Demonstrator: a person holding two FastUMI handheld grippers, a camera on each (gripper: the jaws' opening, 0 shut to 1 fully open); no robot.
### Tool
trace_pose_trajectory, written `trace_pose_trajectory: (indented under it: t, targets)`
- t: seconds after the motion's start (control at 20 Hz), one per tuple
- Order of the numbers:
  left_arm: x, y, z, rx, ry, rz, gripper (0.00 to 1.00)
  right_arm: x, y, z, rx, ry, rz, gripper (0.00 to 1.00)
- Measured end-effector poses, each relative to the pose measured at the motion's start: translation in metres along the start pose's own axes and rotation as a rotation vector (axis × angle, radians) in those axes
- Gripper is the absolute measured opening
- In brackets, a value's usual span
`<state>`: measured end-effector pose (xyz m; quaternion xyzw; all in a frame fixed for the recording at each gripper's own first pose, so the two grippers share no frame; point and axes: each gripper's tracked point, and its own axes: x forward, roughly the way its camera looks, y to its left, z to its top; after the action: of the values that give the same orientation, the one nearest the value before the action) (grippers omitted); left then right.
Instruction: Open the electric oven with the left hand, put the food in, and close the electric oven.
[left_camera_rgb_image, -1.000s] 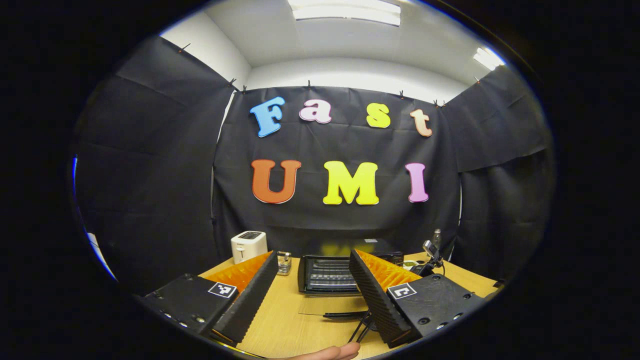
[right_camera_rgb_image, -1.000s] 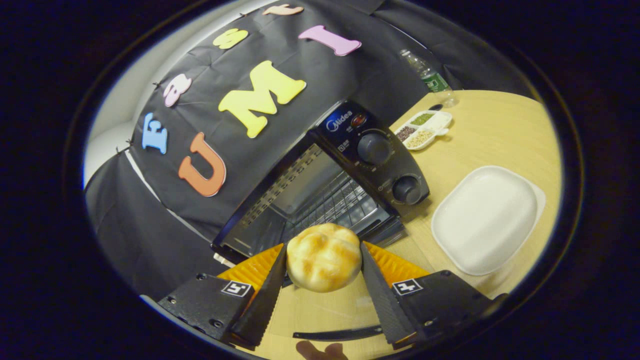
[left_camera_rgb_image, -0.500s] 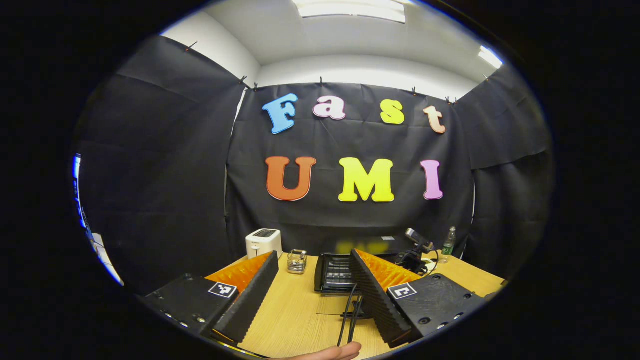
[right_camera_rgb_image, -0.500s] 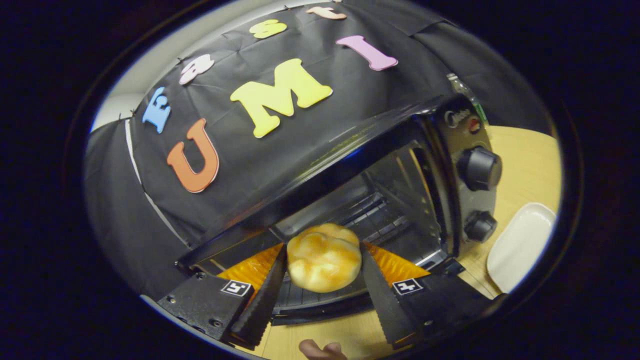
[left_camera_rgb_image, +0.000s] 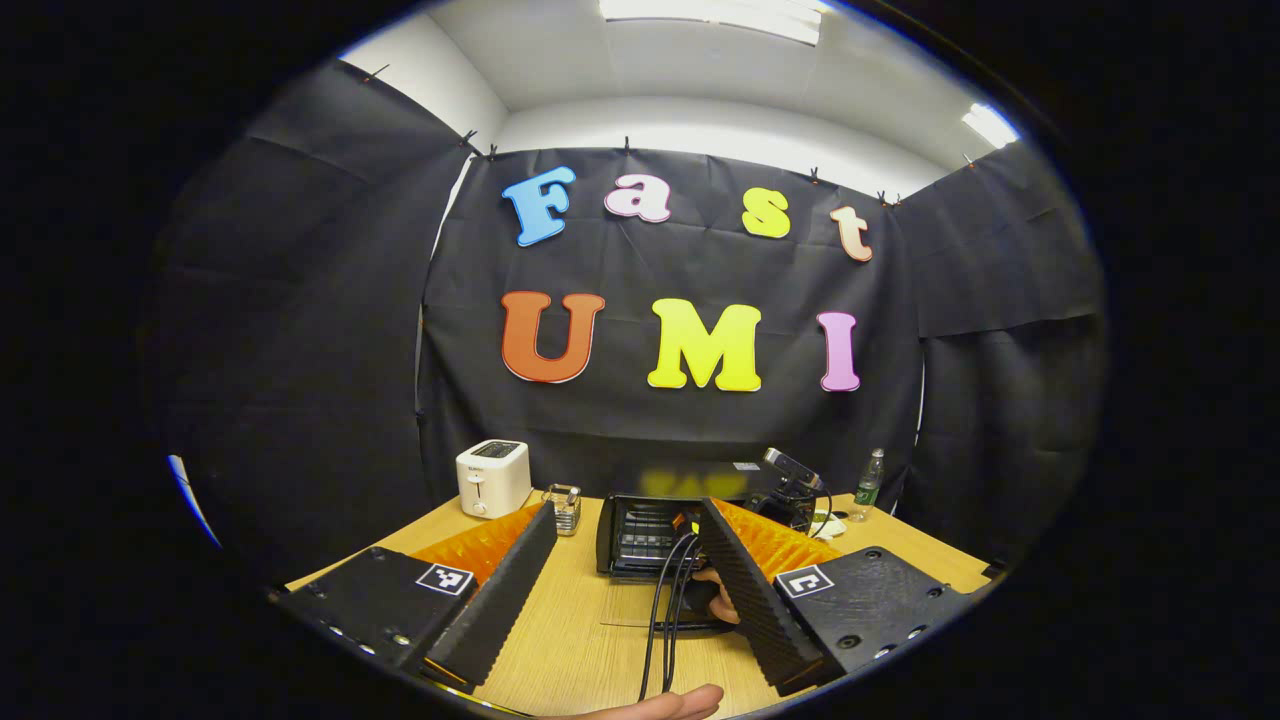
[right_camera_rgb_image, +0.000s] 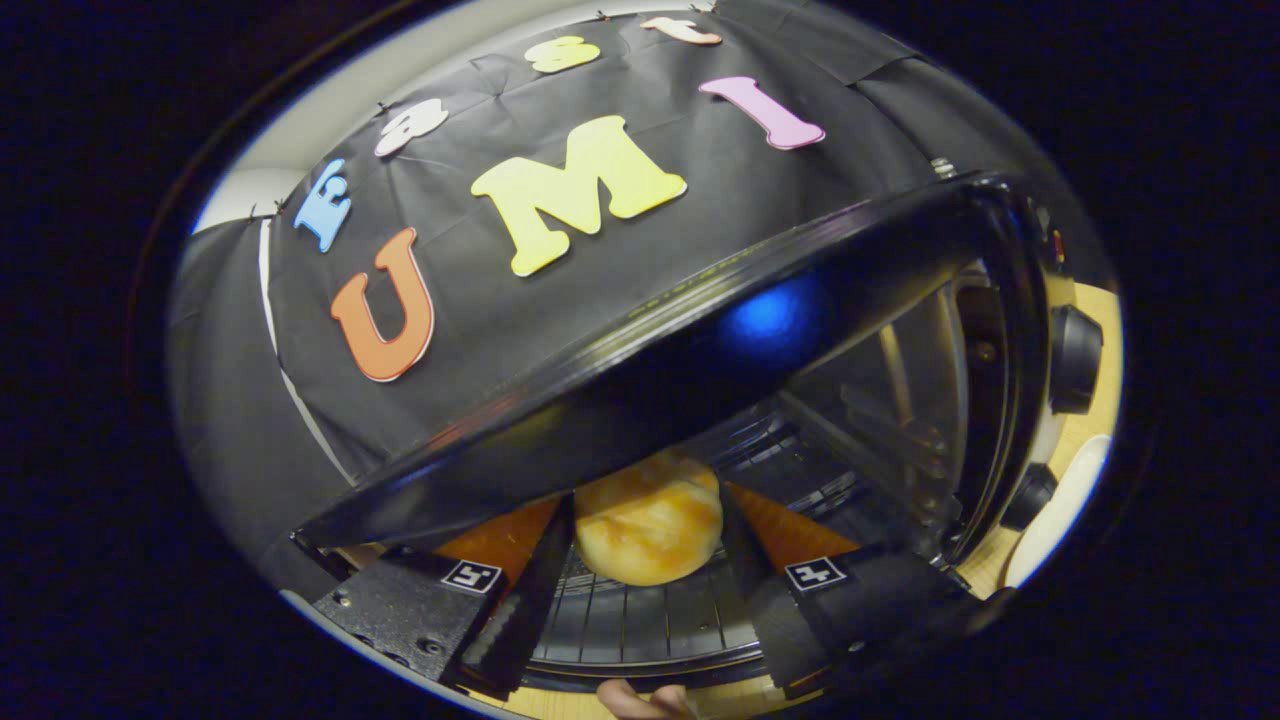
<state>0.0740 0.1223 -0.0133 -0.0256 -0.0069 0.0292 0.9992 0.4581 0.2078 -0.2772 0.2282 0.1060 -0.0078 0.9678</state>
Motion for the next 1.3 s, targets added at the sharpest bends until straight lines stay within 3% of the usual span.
trace_pose_trajectory:
  t: [0.25, 0.35, 0.45, 0.7, 0.9, 1.0, 1.15, 1.3]
  targets:
    - [0.000, 0.001, -0.002, -0.012, 0.005, -0.006, 0.94, -0.002, 0.008, 0.000, -0.023, -0.009, 0.034, 0.87]
    - [-0.001, 0.001, -0.002, -0.011, 0.007, -0.003, 0.94, -0.006, 0.010, 0.001, -0.029, -0.018, 0.053, 0.95]
    - [-0.005, -0.002, -0.002, -0.013, 0.008, -0.008, 0.94, -0.014, 0.015, 0.001, -0.057, -0.029, 0.078, 0.96]
    - [-0.012, -0.013, -0.009, -0.003, 0.034, -0.028, 0.94, -0.037, 0.013, -0.010, -0.095, 0.048, 0.093, 0.96]
    - [-0.017, -0.022, -0.011, 0.016, 0.038, -0.039, 0.94, -0.074, 0.001, -0.013, -0.162, 0.164, 0.104, 0.96]
    - [-0.016, -0.028, -0.017, 0.027, 0.059, -0.039, 0.94, -0.100, 0.006, -0.007, -0.204, 0.188, 0.157, 0.95]
    - [-0.010, -0.043, -0.023, 0.057, 0.075, -0.052, 0.94, -0.140, 0.004, 0.021, -0.285, 0.135, 0.199, 0.95]
    - [0.000, -0.055, -0.039, 0.083, 0.105, -0.057, 0.94, -0.183, -0.007, 0.056, -0.395, 0.052, 0.190, 0.95]
